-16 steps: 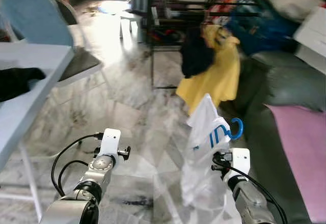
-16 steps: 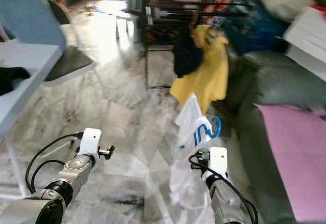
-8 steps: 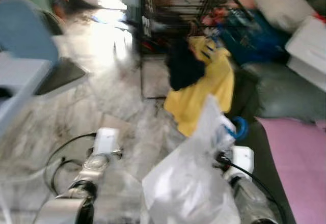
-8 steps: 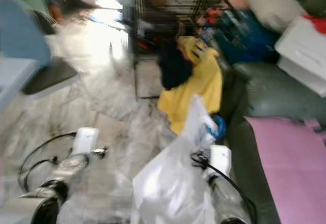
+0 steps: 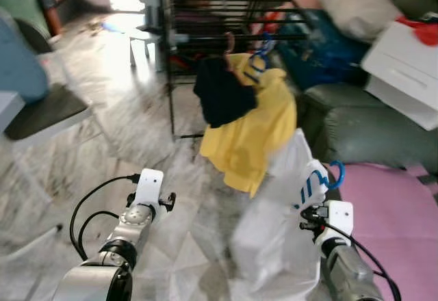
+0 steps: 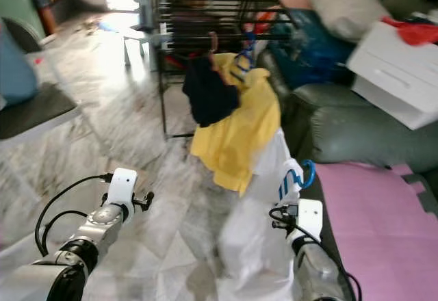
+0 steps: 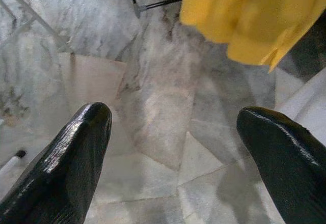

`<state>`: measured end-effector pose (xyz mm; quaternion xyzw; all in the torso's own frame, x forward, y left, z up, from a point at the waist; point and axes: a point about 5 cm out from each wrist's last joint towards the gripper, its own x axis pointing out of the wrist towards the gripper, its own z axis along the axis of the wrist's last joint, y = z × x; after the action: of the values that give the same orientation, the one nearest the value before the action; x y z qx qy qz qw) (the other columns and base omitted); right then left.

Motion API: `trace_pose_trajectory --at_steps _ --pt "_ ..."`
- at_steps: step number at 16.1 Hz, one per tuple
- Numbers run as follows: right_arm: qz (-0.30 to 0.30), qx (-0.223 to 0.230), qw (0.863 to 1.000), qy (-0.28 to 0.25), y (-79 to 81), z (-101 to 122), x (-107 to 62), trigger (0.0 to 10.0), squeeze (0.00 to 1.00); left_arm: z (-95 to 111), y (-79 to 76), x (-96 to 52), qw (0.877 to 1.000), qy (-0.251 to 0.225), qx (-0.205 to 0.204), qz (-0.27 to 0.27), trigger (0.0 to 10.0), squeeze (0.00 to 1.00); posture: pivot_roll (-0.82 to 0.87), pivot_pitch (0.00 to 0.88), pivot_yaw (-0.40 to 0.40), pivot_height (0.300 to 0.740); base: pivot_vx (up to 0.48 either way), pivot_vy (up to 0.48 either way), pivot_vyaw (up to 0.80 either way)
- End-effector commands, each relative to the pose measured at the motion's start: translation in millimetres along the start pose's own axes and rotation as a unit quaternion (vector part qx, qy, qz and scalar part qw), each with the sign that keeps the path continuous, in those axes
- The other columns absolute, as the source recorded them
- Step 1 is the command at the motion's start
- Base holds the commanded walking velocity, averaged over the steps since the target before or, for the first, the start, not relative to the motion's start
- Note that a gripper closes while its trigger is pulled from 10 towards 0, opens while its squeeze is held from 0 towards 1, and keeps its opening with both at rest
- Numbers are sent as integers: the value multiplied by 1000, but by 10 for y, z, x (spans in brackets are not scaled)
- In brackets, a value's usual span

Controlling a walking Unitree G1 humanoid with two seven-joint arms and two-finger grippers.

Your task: Hang hanger

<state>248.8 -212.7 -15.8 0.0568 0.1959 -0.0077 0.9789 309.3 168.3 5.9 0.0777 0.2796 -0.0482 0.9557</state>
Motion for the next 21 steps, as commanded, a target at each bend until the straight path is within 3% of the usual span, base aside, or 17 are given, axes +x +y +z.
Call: trace_pose_trajectory --at_steps 1,16,18,21 --pt "-7 -1 999 -35 -34 132 18 10000 0 56 0 4 1000 -17 3 -7 10000 0 50 0 -61 740 0 0 0" --pt "-7 -1 999 -35 -34 132 18 10000 0 56 0 4 1000 -17 3 -7 10000 0 50 0 -61 740 0 0 0" --pt "-48 31 996 -69 -129 98 -146 10000 0 145 65 -23 997 -72 -7 -24 10000 0 40 0 -38 740 0 0 0" --pt "-65 68 993 -68 -158 47 -170 10000 0 129 42 -21 997 -66 3 -26 10000 0 42 0 -27 740 0 0 0"
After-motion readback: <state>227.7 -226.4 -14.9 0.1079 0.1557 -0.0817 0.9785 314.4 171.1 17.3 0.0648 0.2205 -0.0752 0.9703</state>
